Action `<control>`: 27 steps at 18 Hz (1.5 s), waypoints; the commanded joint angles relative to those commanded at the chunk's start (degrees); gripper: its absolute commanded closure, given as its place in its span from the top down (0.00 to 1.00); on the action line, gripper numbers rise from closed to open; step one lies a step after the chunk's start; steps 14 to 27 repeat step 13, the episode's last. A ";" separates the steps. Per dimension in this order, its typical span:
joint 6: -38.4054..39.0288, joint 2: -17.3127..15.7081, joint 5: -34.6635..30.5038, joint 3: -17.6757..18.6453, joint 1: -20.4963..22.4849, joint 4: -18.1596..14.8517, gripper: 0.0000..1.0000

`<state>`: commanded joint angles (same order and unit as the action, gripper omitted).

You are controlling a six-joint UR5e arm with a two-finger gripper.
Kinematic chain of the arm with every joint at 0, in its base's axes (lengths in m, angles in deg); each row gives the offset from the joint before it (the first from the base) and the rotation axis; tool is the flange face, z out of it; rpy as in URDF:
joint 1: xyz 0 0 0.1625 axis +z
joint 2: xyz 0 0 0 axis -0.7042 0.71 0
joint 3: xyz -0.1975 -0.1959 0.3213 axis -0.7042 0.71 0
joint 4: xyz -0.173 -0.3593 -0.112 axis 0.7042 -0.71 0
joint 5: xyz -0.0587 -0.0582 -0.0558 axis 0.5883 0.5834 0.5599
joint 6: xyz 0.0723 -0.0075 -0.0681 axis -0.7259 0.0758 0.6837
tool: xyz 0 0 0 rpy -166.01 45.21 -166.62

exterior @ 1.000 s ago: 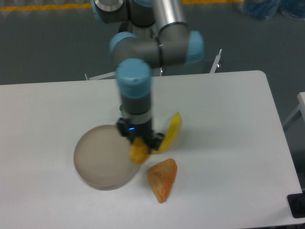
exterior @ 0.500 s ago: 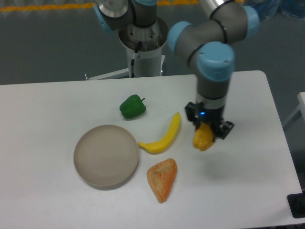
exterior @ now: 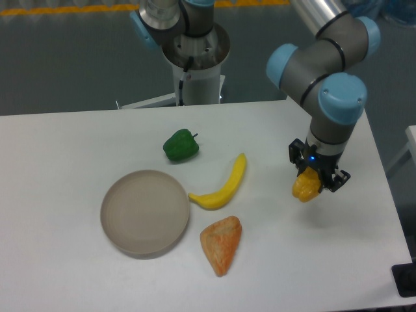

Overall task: Pick up the yellow pepper from the plate
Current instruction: 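Hold the yellow pepper raised beside the banana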

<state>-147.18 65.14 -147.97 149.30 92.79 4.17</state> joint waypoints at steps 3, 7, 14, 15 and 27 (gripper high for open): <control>-2.89 0.44 -0.53 -1.23 0.09 -0.35 0.22; -7.82 0.80 1.05 -1.67 0.26 -0.35 0.22; -7.48 1.32 1.14 -1.94 0.00 0.00 0.23; -7.48 1.32 1.14 -1.94 0.00 0.00 0.23; -7.48 1.32 1.14 -1.94 0.00 0.00 0.23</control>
